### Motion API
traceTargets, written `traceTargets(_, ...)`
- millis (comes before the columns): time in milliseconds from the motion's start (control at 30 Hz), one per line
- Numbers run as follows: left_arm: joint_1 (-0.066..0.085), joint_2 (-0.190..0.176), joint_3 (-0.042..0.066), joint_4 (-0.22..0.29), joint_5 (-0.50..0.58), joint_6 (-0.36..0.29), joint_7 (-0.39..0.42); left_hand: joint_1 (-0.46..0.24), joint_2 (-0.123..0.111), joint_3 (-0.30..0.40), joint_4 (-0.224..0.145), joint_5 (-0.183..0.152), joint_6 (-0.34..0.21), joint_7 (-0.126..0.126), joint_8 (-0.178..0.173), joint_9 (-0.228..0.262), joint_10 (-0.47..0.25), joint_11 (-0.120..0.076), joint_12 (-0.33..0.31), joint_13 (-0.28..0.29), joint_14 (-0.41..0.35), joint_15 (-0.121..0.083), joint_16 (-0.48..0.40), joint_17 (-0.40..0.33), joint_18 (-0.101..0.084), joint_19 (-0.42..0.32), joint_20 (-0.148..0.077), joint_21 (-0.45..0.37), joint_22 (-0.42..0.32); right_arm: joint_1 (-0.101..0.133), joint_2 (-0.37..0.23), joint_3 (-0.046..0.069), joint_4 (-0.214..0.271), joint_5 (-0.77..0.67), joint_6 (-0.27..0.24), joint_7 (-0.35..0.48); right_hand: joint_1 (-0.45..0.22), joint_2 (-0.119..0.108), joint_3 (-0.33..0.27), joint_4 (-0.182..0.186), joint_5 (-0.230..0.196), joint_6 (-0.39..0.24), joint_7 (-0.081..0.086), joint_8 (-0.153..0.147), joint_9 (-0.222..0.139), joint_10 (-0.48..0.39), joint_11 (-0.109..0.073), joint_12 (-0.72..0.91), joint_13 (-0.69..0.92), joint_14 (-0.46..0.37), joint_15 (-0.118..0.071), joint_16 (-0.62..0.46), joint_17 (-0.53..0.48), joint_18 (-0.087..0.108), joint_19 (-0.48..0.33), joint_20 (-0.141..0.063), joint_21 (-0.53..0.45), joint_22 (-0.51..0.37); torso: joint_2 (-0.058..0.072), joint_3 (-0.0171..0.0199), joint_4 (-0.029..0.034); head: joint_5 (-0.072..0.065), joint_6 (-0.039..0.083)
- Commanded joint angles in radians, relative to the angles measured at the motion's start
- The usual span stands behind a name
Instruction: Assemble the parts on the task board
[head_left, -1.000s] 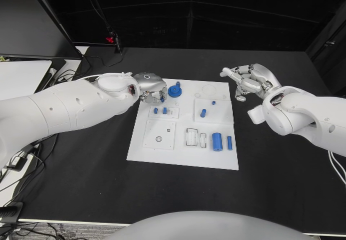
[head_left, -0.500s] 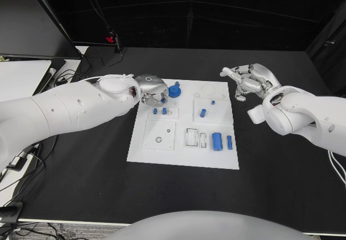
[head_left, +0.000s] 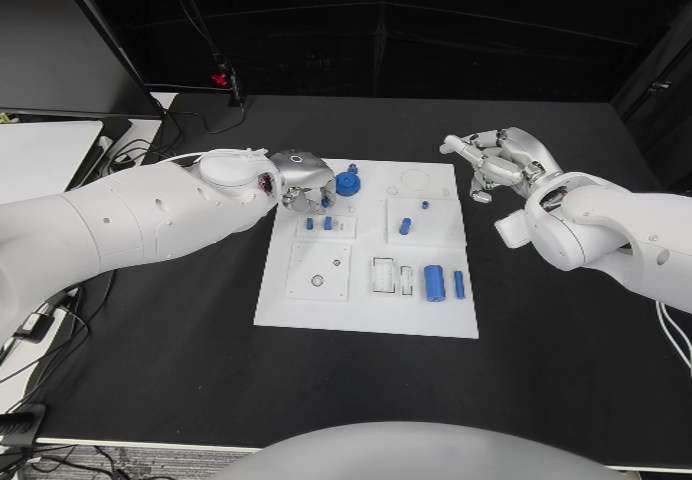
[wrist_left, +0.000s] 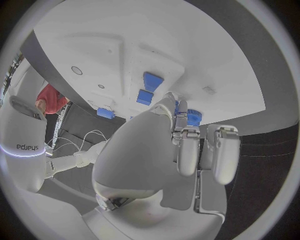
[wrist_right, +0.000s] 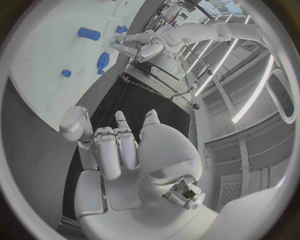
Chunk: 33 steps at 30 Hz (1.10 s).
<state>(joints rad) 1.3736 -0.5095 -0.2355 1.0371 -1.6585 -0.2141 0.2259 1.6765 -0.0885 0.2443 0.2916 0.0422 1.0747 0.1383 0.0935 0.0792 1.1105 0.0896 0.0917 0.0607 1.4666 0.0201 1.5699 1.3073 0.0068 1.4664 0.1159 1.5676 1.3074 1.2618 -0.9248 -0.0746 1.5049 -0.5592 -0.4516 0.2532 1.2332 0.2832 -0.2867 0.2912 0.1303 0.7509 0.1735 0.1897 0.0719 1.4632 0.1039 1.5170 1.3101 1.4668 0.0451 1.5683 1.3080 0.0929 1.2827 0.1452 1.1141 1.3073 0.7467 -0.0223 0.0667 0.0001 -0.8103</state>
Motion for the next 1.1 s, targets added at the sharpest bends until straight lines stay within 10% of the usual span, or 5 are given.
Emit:
traceTargets(33, 0.000, -0.002, -0.001, -0.001, -0.003, 0.002, -0.012, -0.008, -0.011, 0.003, 0.000, 0.005, -0.026, 0.005, -0.016, -0.006, -0.017, 0.006, -0.011, -0.001, 0.104, 0.010, 0.001, 0.263, -0.007, 0.104, 0.007, 0.003, 0.263, 0.001, 0.001, 0.001, 0.001, 0.002, 0.007, 0.004, 0.010, -0.003, -0.007, -0.001, 0.000, -0.004, 0.002, 0.005, -0.001, 0.026, -0.004, -0.005, 0.182, 0.104, -0.008, 0.002, 0.263, 0.014, -0.007, 0.001, -0.004, 0.081, 0.000, 0.0001, 0.0004, 0.001, 0.001)
traceTargets(433, 0.000, -0.002, -0.001, -0.005, -0.003, -0.070, -0.014, -0.057, -0.053, -0.047, -0.003, 0.006, -0.288, -0.052, -0.028, -0.014, -0.150, 0.037, -0.020, 0.005, 0.093, 0.033, -0.016, 0.229, 0.001, 0.081, 0.031, -0.022, 0.253, 0.001, 0.003, 0.001, 0.000, 0.002, 0.012, 0.001, 0.011, -0.002, -0.008, -0.001, -0.001, 0.002, 0.003, 0.008, 0.000, 0.027, -0.004, -0.004, 0.182, 0.104, -0.007, 0.002, 0.263, 0.014, -0.006, 0.002, -0.006, 0.081, 0.000, -0.0004, 0.0002, 0.001, 0.004)
traceTargets(1100, 0.009, -0.075, 0.000, 0.038, -0.004, -0.124, 0.028, -0.074, -0.078, -0.080, -0.002, 0.006, -0.258, -0.027, 0.032, 0.003, -0.161, 0.027, 0.017, 0.009, 0.058, 0.017, -0.068, 0.134, 0.017, 0.037, 0.028, -0.076, 0.230, 0.000, 0.010, 0.000, -0.012, 0.002, 0.009, 0.001, 0.012, -0.002, -0.008, -0.001, -0.001, 0.004, 0.004, 0.010, 0.001, 0.026, -0.003, -0.004, 0.182, 0.104, -0.007, 0.002, 0.263, 0.014, -0.006, 0.002, -0.008, 0.080, 0.000, -0.0002, 0.0016, 0.001, 0.005)
